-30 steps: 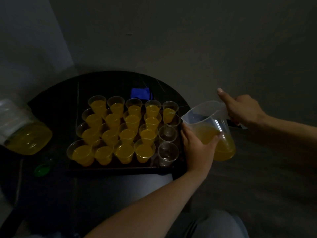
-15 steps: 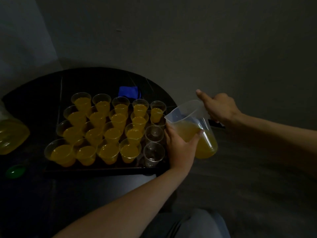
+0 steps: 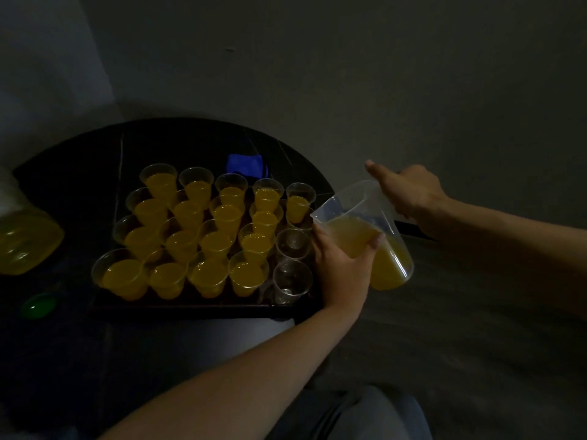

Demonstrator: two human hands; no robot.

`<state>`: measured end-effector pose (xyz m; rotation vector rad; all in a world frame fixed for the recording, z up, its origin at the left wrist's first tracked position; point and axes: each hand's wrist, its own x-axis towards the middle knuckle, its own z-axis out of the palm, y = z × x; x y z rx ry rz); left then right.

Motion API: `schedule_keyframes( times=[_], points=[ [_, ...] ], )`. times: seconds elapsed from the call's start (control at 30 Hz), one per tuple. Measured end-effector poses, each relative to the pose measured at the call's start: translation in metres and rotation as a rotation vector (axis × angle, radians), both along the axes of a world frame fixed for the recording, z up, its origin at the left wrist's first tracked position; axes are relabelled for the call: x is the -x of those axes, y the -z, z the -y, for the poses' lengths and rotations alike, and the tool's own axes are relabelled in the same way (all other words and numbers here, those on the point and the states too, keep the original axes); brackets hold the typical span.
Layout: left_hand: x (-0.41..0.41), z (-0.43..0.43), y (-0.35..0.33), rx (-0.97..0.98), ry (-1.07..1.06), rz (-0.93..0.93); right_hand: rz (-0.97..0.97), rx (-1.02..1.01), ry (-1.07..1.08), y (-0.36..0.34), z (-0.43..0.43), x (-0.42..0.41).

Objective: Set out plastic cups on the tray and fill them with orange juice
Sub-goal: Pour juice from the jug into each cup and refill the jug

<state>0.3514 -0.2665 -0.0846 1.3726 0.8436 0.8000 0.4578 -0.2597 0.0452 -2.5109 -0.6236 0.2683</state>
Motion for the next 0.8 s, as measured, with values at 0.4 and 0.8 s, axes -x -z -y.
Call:
schedule_keyframes(
  times=[0.4, 0.8],
  points=[
    [0.001, -0.003, -0.007, 0.072, 0.004, -0.015, 0.008, 0.064, 0.002, -0.005, -0.01, 0.001],
    [0.002, 0.0, -0.007, 0.131, 0.027, 0.009, 0.005, 0.094, -0.008, -0.008, -0.011, 0.003]
  ],
)
